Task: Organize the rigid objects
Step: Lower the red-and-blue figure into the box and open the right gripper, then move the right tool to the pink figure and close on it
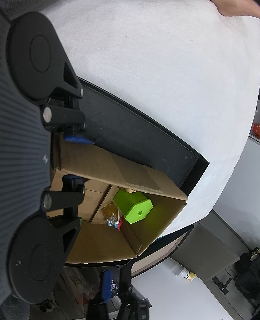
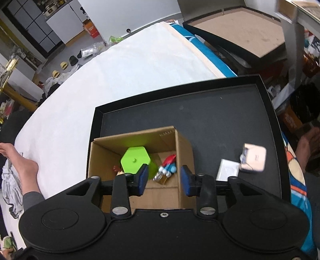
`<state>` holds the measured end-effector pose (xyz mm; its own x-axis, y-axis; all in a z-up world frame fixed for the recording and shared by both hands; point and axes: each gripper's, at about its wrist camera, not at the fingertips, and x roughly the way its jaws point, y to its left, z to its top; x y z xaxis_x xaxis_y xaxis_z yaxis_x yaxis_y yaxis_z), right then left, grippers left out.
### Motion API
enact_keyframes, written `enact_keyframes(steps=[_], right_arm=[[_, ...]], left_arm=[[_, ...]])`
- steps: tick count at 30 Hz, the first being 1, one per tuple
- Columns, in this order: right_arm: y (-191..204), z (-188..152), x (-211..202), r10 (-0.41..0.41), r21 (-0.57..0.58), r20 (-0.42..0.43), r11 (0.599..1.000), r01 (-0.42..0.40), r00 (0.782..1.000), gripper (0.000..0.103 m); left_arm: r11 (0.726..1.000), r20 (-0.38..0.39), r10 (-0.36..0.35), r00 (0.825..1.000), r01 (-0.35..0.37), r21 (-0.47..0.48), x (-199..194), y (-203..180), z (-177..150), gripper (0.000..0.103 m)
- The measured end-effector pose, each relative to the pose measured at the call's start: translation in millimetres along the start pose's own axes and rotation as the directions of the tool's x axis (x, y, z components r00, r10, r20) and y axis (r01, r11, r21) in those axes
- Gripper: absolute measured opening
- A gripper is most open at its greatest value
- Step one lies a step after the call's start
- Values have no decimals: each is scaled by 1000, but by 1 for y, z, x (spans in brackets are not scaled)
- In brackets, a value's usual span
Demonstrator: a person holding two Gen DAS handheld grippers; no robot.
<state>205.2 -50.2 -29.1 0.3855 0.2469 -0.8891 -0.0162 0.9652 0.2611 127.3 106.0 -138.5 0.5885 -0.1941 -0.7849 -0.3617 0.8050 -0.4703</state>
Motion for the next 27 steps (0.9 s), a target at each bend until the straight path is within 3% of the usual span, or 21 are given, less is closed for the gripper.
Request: enact_keyframes(steps=[6,27], right_arm=[[-19,-9,-6,93,108,-74,991,-85,993,40],[-52,-42,-35,-13,27,-93,1000,16,996,57]], left_arm=[[1000,0,-1,1000,1,-2,0,0,2,28],[1000,-5,-1,1000,1,1,0,0,2,28]])
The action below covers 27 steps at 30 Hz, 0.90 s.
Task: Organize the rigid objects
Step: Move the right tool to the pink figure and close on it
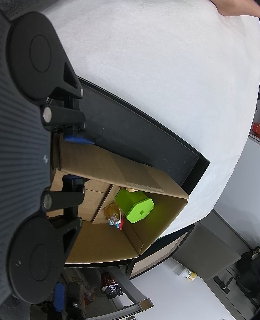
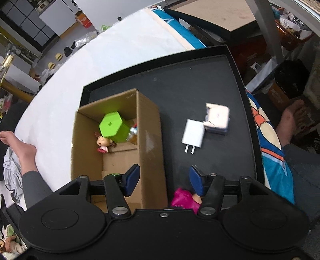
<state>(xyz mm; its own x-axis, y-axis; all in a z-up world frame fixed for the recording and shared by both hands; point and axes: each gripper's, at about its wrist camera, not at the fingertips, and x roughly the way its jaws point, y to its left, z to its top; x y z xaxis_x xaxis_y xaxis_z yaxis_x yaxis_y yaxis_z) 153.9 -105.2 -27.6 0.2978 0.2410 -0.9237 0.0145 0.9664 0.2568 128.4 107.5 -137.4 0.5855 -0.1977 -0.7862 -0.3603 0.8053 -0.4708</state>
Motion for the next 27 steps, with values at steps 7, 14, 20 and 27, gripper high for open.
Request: enact_keyframes(steps=[7,14,20,27], right_arm=[[-12,-18,10,-19,9,-39,1000,20,999,60],[-19,-31,25,-46,-2,-69,999,46,997,60],[-23,-42,42,-75,-23,-102,997,73,992,59],[-21,-51,61,-134,-101,-128,987,121,983,59]], left_arm=[[1000,-1,-2,1000,2,-2,1,1,1,28],[1000,-3,-4,1000,4,-4,2,2,1,28],[1000,-4,-4,1000,4,-5,2,2,1,28],[1000,-4,-4,1000,4,-5,2,2,2,28]])
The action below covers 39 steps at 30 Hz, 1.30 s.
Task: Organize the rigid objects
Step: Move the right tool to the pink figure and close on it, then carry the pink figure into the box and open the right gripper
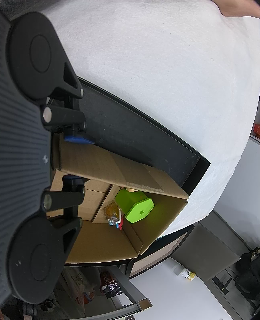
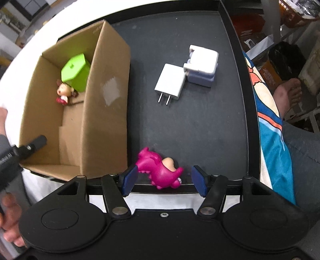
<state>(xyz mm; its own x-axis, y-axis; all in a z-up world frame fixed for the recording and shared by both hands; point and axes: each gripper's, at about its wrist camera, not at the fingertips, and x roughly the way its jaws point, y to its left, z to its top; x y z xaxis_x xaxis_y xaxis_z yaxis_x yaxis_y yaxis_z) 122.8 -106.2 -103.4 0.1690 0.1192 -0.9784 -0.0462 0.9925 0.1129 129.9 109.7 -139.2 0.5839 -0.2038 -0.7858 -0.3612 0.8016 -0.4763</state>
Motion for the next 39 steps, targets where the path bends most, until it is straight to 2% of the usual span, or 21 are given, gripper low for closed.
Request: enact_keyframes(steps=[8,18,20,24,39], right_arm=[[3,1,19,-22,-36,-38,999,21,999,59],[0,6,35,-50,-23,-24,999,50,998,59],[-1,7,38,-56,-13,-22,998,56,998,57],[-8,8,41,-54,3,-21,999,54,998,38],[-5,20,3,-49,-15,73,999,50,996,38]], left_arm=[[1000,6,2,1000,-2,-7,0,1,-1,28],[1000,6,5,1000,-5,-8,1,1,-2,28],[1000,6,4,1000,-4,-9,1,1,-2,28],[1000,6,6,1000,-6,-7,1,1,-3,28],[1000,4,6,1000,-6,-7,2,0,-2,28]])
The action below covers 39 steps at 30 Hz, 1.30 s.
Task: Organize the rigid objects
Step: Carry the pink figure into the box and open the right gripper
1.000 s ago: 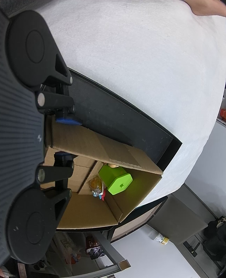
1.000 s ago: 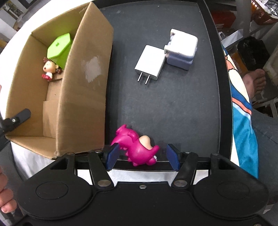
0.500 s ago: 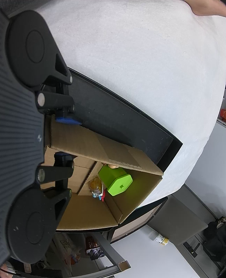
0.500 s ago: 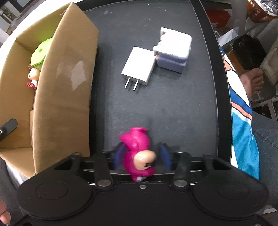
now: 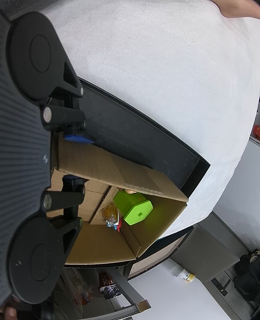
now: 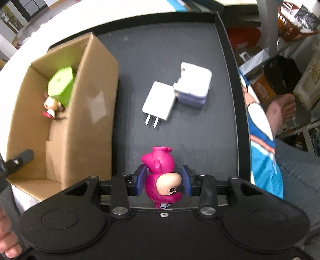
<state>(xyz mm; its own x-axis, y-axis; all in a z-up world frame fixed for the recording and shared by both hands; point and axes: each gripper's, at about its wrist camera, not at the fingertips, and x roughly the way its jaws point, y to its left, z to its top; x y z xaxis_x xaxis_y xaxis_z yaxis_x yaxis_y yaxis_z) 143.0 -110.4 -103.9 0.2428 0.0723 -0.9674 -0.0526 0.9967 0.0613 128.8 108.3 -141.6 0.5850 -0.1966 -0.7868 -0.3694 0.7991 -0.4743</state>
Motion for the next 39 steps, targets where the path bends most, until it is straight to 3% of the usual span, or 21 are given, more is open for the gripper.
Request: enact_keyframes(steps=[17,33,35,37,39], right_arm=[[49,45,-69,89,-71,170,994,-78,981,38],[111,55,-48,173,-133,143,979,-154,974,39],[117,56,-48,192,-135,139,976,-173,971,44],[121,54,-51,210,-155,146,970,-187,967,58],[120,54,-57,208,-181,163,967,-178,965,58]], left_arm=[[1000,-22,-8,1000,8,-4,3,-1,5,28],[1000,-21,-11,1000,11,-6,3,1,6,28],[1000,-21,-11,1000,11,-6,3,1,6,28],[1000,-20,-9,1000,9,-5,3,1,6,28],[1000,-20,-11,1000,11,-7,3,1,6,28]])
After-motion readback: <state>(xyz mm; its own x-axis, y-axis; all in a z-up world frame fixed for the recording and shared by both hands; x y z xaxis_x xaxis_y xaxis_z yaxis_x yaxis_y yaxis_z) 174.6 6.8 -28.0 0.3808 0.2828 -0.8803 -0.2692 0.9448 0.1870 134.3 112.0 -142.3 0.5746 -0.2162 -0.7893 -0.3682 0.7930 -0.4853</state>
